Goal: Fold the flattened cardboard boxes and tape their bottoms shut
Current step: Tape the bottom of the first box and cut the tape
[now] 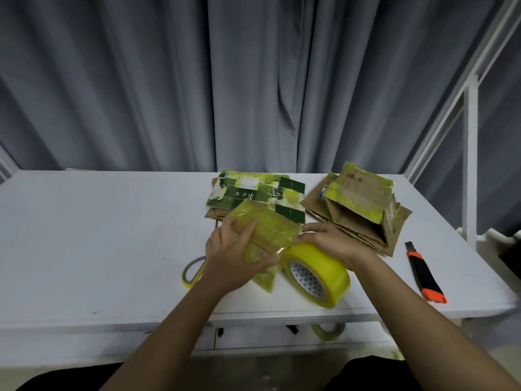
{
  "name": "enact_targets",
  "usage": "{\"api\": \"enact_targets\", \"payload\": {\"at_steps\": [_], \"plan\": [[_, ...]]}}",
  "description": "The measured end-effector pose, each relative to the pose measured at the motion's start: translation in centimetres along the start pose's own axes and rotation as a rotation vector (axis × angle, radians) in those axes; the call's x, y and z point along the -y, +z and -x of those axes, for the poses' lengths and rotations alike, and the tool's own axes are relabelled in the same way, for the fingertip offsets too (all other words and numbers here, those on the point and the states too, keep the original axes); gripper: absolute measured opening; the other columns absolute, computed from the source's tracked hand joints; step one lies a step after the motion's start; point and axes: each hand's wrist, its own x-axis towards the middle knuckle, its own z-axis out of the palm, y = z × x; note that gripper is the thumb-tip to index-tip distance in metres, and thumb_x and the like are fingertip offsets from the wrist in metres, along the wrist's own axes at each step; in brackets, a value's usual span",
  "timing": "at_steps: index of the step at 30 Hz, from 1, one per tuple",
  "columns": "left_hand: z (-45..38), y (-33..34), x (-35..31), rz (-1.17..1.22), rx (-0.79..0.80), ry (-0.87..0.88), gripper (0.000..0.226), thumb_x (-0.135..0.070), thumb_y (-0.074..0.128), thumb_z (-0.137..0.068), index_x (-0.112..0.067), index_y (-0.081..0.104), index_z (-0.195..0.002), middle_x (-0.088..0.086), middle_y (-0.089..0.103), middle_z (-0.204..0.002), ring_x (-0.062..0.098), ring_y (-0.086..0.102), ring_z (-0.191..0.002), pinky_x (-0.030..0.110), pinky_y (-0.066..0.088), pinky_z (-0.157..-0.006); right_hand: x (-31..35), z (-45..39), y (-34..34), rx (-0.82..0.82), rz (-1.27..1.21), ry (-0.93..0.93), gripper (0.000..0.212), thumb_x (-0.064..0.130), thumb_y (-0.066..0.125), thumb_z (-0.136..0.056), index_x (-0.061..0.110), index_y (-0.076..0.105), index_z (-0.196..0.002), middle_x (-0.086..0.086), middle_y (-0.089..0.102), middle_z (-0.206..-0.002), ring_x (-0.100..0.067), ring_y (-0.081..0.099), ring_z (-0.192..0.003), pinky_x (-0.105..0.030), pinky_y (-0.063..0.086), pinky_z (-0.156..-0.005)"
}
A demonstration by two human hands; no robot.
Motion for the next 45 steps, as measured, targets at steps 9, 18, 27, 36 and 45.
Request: {"api": "enact_targets", "payload": {"at_steps": [9,18,27,36,45], "plan": [[2.4,-3.1,2.2,0.171,-0.042,0.004,0.03,-0.036,0.055,-0.092,-0.022,0.05,-0.119,0.0,0.054,-0.111,0.016,0.058,-0.088,0.034,0.049,-0.073,-1.1,4.1,6.8,0.017,-0.374,0.131,0.048,0.035,0.072,-0.083,0.016,0.048,-0.12,-0.006,0.067,-0.092,-0.02,0.067,-0.074,-0.034,0.057,-0.066],[7.1,-5.3,1.9,0.796,0.259,-0.45,0.045,-0.054,0.044,-0.093,-0.015,0.06,-0.109,0.005,0.066,-0.106,0.021,0.065,-0.096,0.034,0.053,-0.081,0.9,6.1,14.3,-0.018,-0.803,0.074,0.046,0.018,0.062,-0.093,0.015,0.029,-0.125,-0.014,0.063,-0.085,-0.022,0.065,-0.063,-0.042,0.058,-0.072],[7.6,-6.0,2.7,0.934,0.112,-0.468,0.027,-0.032,0.051,-0.096,-0.009,0.062,-0.104,0.006,0.065,-0.094,0.021,0.062,-0.082,0.03,0.05,-0.071,0.3,4.5,10.1,-0.297,0.746,-0.599,0.084,0.029,0.07,-0.076,0.028,0.025,-0.148,-0.005,0.035,-0.142,-0.025,0.035,-0.127,-0.043,0.04,-0.1],[5.9,-6.6,1.4,1.024,0.126,-0.361,0.025,-0.038,0.051,-0.095,-0.018,0.067,-0.095,0.005,0.07,-0.094,0.02,0.066,-0.084,0.033,0.054,-0.077,1.6,0.9,6.4,-0.164,1.217,-0.685,0.099,0.064,0.068,-0.073,0.038,0.012,-0.151,-0.001,0.013,-0.16,-0.029,0.011,-0.145,-0.043,0.009,-0.118],[3.5,-6.3,-1.1,0.933,0.318,-0.136,0.013,-0.03,0.059,-0.092,-0.029,0.067,-0.101,-0.007,0.072,-0.094,0.009,0.069,-0.082,0.025,0.056,-0.07,-2.4,0.5,4.1,-0.348,1.144,-0.459,0.092,0.067,0.053,-0.082,0.046,-0.008,-0.148,-0.003,0.005,-0.162,-0.032,0.009,-0.145,-0.048,0.015,-0.117]]}}
